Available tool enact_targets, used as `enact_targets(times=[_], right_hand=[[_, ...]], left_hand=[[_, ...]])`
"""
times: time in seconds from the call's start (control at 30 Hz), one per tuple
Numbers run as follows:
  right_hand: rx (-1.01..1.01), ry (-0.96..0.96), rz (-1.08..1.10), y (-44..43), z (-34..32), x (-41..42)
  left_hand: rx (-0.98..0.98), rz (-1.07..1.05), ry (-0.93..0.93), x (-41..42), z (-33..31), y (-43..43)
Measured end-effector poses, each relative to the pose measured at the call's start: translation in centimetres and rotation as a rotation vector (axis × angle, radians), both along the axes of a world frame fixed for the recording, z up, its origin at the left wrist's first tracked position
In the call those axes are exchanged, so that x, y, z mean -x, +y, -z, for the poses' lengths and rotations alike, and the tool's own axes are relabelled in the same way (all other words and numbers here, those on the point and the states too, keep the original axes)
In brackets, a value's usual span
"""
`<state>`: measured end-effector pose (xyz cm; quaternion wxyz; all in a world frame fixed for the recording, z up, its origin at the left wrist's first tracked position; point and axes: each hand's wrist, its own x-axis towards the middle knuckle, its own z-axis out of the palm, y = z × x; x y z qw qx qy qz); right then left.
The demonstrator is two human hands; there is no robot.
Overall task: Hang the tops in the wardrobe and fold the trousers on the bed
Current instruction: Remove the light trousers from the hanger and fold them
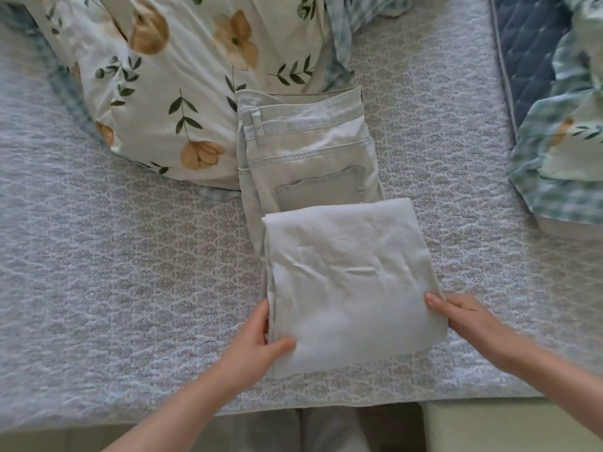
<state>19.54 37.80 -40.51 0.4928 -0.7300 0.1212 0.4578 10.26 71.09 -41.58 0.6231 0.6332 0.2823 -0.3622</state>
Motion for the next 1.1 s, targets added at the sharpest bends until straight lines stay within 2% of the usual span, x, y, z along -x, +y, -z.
enact_targets(times=[0.1,0.2,0.27,0.33,0.43,0.57,0.67,0.7,0.77,0.8,0.87,0.9,0.97,1.03,1.1], right_hand=[[0.022,0.112,-0.019,0.4,0.3,0.4],[0.032,0.130,-0.127,0.8,0.2,-0.3],[0.031,0.152,-0.188,0.9,0.1,-0.4],[0.057,0.153,-0.240,0.7,0.1,-0.2],[0.028,0.204,-0.243,0.1,0.2,-0.2],[0.030,0.295,-0.231,-0.4,0.3,-0.6],[0.134,0.266,-0.453,0.0,-0.8,-2.6],[0.213,0.197,-0.549,0.0,-1.3,-3.6],[0.398,-0.049,-0.697,0.1,-2.0,-5.3],[0.503,-0.263,-0.730,0.0,-1.9,-6.0],[0.629,-0.800,-0.810,0.2,-1.5,-6.9],[0.618,-1.017,-0.887,0.6,-1.2,-7.4],[0.546,-1.274,-1.146,1.3,-0.8,-8.5],[0.480,-1.407,-1.375,1.6,0.1,-9.6],[0.471,-1.452,-1.552,1.6,1.4,-10.6]], left_hand=[[-0.002,0.011,0.139,0.2,0.4,-0.5],[0.021,0.084,0.203,0.9,0.9,0.0],[0.015,0.146,0.187,1.1,1.0,0.5],[-0.041,0.294,0.117,1.3,1.1,0.7],[-0.037,0.432,0.063,2.1,1.4,0.8],[0.006,0.335,0.124,1.2,1.6,2.1],[-0.119,0.329,0.049,-0.6,1.3,3.9],[-0.236,0.384,-0.018,-1.2,1.1,4.5],[-0.594,0.516,-0.237,-2.4,1.0,5.8],[-0.784,0.570,-0.416,-3.1,1.2,6.4],[-1.037,0.727,-0.790,-4.5,2.0,7.3],[-1.110,0.845,-0.939,-5.1,2.5,7.5],[-1.138,1.159,-1.180,-6.5,3.0,7.3],[-1.090,1.440,-1.283,-7.5,3.2,6.6],[-1.062,1.582,-1.278,-8.3,4.0,6.0]])
